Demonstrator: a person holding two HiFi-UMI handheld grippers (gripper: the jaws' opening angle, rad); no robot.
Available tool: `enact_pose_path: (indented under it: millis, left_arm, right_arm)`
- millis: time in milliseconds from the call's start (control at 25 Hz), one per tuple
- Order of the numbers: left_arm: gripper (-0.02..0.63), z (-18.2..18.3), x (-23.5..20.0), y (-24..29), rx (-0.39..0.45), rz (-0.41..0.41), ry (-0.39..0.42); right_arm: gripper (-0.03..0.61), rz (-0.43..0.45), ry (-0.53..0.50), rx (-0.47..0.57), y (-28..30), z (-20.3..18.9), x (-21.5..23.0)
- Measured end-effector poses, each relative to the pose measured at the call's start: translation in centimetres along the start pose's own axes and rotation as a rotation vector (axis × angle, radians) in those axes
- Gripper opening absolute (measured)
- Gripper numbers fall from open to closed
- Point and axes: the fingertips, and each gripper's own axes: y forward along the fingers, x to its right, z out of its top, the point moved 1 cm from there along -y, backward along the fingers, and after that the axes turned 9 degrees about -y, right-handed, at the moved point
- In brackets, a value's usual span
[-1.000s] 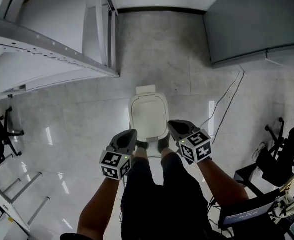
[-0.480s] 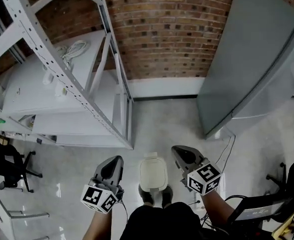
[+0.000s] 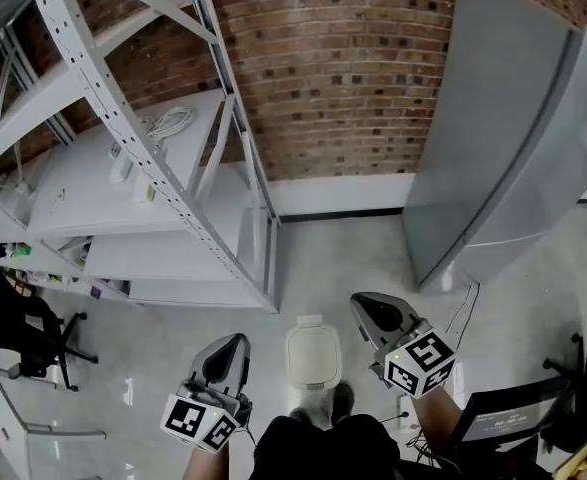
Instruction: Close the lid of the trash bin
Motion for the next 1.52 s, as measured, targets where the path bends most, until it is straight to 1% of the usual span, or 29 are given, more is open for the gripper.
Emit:
enact_pose_path:
  millis: [120,280,400,520,640,800,960,1040,1160,1240,1400,1520]
  left_arm:
    - [-0.002,-0.6,0.4,-3.4,0.007,0.012,0.018]
    - [-0.002,-1.4,1.1,-8.3,0.040,-0.005,0.010]
    - [-0.002,-1.7,2.0,-13.1,0.073,-0.046,0.023]
    - [-0.002,-2.8,3.1,-18.4,0.072,-0.105,0.047]
    - [-0.002,-3.5,4.2,-22.9,0.058,-0.156,0.017]
    - [-0.002,-3.9,6.5,-27.7,0.060,-0.203,-0.020]
    - [-0.002,-4.6,9.1,-31.2,0.071,-0.210,-0.020]
    - [-0.002,-4.9,10.8,-33.0,0.086,-0.203,-0.010]
    - [-0.002,-5.6,13.9,-35.7,0.095,-0.190,0.043]
    - [-0.002,-6.4,16.2,-37.8,0.092,-0.176,0.063]
    - [-0.002,-9.3,22.0,-42.1,0.089,-0.146,0.060]
    - [-0.002,-11.6,26.4,-45.1,0.063,-0.139,0.057]
  right_arm:
    - [0.008,-0.004,-0.003,0.007,-1.5,0.1,-2.7]
    - [0.008,-0.030,-0.039,0.020,-4.6,0.6,-7.2]
    - [0.008,-0.058,-0.050,0.027,-6.9,0.9,-11.4]
    - [0.008,-0.104,-0.034,0.010,-10.0,0.2,-15.9]
    - [0.008,-0.144,-0.002,-0.014,-13.4,-0.2,-20.1]
    - [0.008,-0.158,-0.040,-0.011,-17.8,0.7,-24.6]
    - [0.008,-0.162,-0.054,0.011,-21.9,1.2,-27.7]
    - [0.008,-0.154,-0.061,0.029,-23.9,1.3,-29.2]
    - [0.008,-0.133,-0.069,0.062,-27.5,1.3,-31.4]
    - [0.008,-0.114,-0.063,0.073,-30.2,0.6,-33.0]
    - [0.008,-0.072,-0.057,0.074,-36.9,-1.6,-35.8]
    - [0.008,-0.076,-0.035,0.049,-42.3,-3.6,-37.1]
